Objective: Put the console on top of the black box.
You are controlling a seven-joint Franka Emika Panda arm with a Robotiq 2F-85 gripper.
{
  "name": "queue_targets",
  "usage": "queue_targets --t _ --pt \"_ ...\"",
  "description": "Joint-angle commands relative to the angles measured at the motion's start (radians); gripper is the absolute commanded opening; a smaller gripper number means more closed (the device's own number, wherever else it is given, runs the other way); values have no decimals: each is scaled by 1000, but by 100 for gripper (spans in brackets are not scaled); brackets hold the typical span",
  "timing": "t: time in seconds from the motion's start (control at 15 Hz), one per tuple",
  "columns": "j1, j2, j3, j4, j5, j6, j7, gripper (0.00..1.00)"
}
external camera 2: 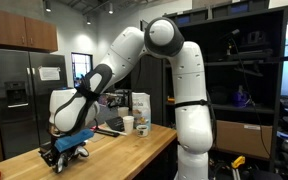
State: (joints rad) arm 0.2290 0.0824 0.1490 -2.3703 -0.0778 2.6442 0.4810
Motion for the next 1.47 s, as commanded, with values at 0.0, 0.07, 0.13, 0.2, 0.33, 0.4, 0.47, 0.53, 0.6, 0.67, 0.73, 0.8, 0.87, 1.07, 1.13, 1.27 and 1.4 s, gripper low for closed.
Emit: queue_targets --t 0.0,0.07,0.13,0.2,0.33,0.4,0.47,0.53,0.6,0.67,0.73,0.8,0.87,1.07,1.13,1.27,1.4 --pt "2 -67 2 -26 -32 -28 35 14" --pt "2 -81 3 -30 -42 -30 45 14" --pt "0 -90 4 -30 -51 -29 52 14" --pt "-3 -100 6 -33 -63 -30 62 14" --pt "-13 -115 7 -28 -68 -44 57 14" --pt "-22 -125 4 -24 -64 -52 45 14" --pt "-28 -131 4 -21 -54 -64 33 14" --pt "-34 -133 5 -15 -44 -82 19 45" --pt "-39 -140 5 -13 -29 -104 -28 65" --pt "-40 -142 5 -9 13 -138 -155 69" --pt "-39 -143 7 -5 42 -160 -234 75" --pt "-43 -150 3 -3 63 -186 -307 80" --pt "-43 -160 2 -9 94 -199 -387 88" --pt "-54 -167 -14 -5 140 -253 -616 100" --pt "-61 -167 -22 -7 141 -272 -691 100" --pt "-68 -156 -30 -9 135 -298 -817 100" --pt "-73 -137 -34 -5 122 -328 -928 100"
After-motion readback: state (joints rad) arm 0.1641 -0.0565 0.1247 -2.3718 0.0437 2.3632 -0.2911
